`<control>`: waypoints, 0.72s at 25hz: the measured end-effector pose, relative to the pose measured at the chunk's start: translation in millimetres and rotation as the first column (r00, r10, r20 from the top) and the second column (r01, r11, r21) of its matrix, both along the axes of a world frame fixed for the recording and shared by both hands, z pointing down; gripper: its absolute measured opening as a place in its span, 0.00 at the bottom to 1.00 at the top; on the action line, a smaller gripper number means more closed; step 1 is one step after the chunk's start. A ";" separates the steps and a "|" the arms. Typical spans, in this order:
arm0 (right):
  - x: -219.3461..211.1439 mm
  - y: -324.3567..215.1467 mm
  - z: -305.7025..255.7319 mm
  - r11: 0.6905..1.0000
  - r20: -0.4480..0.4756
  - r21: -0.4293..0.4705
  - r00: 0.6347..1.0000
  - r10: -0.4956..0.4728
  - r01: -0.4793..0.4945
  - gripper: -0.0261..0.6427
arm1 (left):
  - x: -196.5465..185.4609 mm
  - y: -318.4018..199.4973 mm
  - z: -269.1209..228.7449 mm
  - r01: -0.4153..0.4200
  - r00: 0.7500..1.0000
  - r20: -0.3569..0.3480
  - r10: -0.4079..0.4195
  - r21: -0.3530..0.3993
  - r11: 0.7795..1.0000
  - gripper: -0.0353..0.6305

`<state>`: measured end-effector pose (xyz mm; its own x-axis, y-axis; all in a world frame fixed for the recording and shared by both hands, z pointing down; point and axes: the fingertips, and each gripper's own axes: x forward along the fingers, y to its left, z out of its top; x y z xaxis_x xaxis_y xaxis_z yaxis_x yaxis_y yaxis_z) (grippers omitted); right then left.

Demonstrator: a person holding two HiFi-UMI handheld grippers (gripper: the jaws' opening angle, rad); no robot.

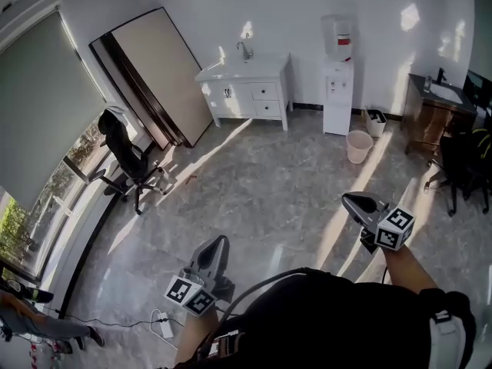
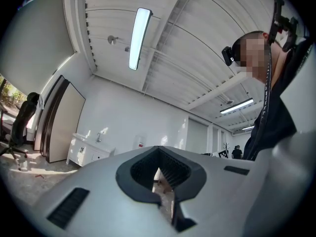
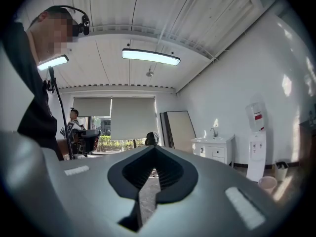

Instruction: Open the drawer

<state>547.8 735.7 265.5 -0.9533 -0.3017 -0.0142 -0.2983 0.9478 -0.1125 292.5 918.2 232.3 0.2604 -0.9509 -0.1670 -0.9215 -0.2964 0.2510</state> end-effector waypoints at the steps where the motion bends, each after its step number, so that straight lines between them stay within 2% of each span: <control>1: 5.2 -4.2 4.0 1.000 -0.001 -0.007 1.000 0.003 -0.003 0.03 | 5.4 -5.5 1.6 -0.005 1.000 0.000 0.005 -0.006 1.000 0.04; 7: 17.2 -24.1 19.6 0.999 -0.005 -0.027 0.999 0.039 -0.039 0.03 | 11.0 -35.5 7.3 -0.041 0.999 0.010 0.041 -0.015 0.999 0.04; 12: 9.1 -34.2 25.7 0.996 -0.036 -0.028 0.996 0.081 -0.082 0.03 | 2.1 -62.5 7.0 -0.109 0.992 -0.058 0.110 0.013 0.994 0.04; 18: -22.2 -58.9 18.4 0.980 -0.050 -0.010 0.979 0.200 -0.201 0.03 | -51.6 -110.6 23.0 -0.200 0.979 -0.039 0.200 -0.007 0.980 0.04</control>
<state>525.6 676.7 283.9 -0.8729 -0.4865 0.0360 -0.4874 0.8666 -0.1066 240.9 807.6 255.3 0.4390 -0.8821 -0.1708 -0.8336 -0.4708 0.2889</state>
